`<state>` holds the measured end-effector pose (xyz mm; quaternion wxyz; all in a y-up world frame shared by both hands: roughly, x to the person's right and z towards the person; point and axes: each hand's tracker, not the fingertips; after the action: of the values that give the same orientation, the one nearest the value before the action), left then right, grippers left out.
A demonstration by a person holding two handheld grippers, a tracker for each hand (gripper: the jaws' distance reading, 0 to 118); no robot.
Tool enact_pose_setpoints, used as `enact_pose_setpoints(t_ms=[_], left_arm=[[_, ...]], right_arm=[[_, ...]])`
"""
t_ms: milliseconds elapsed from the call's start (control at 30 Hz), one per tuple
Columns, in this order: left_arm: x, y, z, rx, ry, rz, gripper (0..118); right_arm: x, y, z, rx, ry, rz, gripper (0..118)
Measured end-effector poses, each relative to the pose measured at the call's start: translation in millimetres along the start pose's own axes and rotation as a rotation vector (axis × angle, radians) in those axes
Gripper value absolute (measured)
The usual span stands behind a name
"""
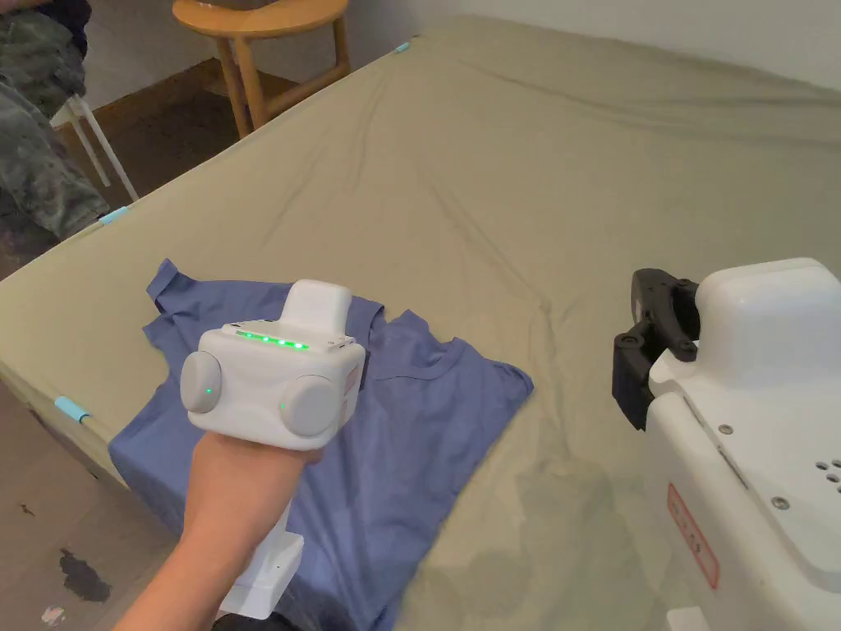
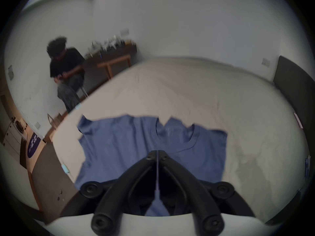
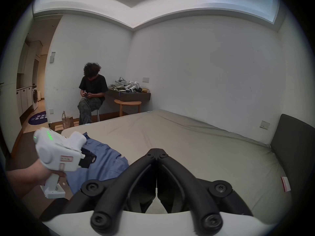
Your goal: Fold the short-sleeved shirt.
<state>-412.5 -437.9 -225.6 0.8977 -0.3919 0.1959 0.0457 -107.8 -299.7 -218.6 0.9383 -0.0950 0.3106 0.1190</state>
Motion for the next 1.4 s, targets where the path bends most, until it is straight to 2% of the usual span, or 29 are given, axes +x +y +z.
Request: enact_pose_setpoints(t_ms=[33,100,133,167,200,333,467,533,600,633,667,700,733,767,833,967,1167,1233,1400], left_arm=[[1.6,-3.8,-20.1,-0.038,0.018,-0.005,11],[4.0,-9.0,-57.7,-0.110,0.013,-0.014,86],[4.5,-12.0,-73.7,-0.156,0.007,-0.005,115],[5.8,-15.8,-83.3,-0.121,0.001,0.004,114],[10.0,-16.6,-94.6,-0.164,0.001,0.025,111],[13.5,-19.8,-126.7,-0.224,0.012,0.045,118],[17.9,-13.6,-131.5,-0.225,0.013,0.059,117],[27.2,-16.8,-126.8,-0.199,0.038,-0.019,109],[30.7,-16.1,-115.5,-0.179,0.000,-0.028,82],[32.8,-15.6,-111.3,-0.179,-0.048,0.017,67],[34.6,-14.7,-107.3,-0.172,-0.044,0.013,19],[31.7,-14.3,-103.8,-0.147,-0.066,0.007,0],[34.7,-15.0,-104.7,-0.133,-0.118,0.036,0],[37.7,-18.3,-106.9,-0.150,-0.059,0.008,0],[34.3,-20.2,-110.6,-0.139,-0.072,-0.001,0],[16.2,-21.4,-94.4,-0.084,-0.139,0.107,0],[5.3,-9.6,-19.4,0.176,-0.161,0.170,0],[2.9,4.3,11.1,0.230,-0.193,0.157,0],[-5.7,35.1,92.9,0.442,-0.155,0.105,0]], right_arm=[[4.0,-3.0,-3.6,-0.010,-0.010,0.001,1],[11.0,-9.1,-10.7,-0.034,-0.029,0.000,1],[14.1,-11.9,-14.0,-0.045,-0.036,0.001,1],[17.1,-14.8,-17.1,-0.056,-0.045,0.001,2],[20.0,-18.0,-19.7,-0.067,-0.053,0.000,1],[30.1,-29.7,-28.6,-0.109,-0.073,-0.015,1],[36.3,-37.8,-33.7,-0.132,-0.080,-0.032,1],[38.4,-40.4,-35.3,-0.139,-0.079,-0.049,2],[39.4,-42.2,-35.4,-0.145,-0.079,-0.061,1],[39.5,-42.8,-34.7,-0.146,-0.079,-0.064,2],[39.9,-43.2,-34.0,-0.147,-0.079,-0.067,1],[40.5,-43.3,-32.7,-0.149,-0.078,-0.071,1],[40.9,-43.0,-29.8,-0.149,-0.076,-0.075,2],[41.6,-42.5,-27.5,-0.150,-0.075,-0.078,2],[44.4,-40.6,-20.0,-0.149,-0.073,-0.087,1],[50.7,-36.7,-3.1,-0.132,-0.099,-0.079,2],[60.4,-29.1,21.3,-0.103,-0.140,-0.089,2],[61.4,-25.2,30.1,-0.090,-0.147,-0.097,2],[60.1,-10.1,56.6,-0.030,-0.168,-0.084,1]])
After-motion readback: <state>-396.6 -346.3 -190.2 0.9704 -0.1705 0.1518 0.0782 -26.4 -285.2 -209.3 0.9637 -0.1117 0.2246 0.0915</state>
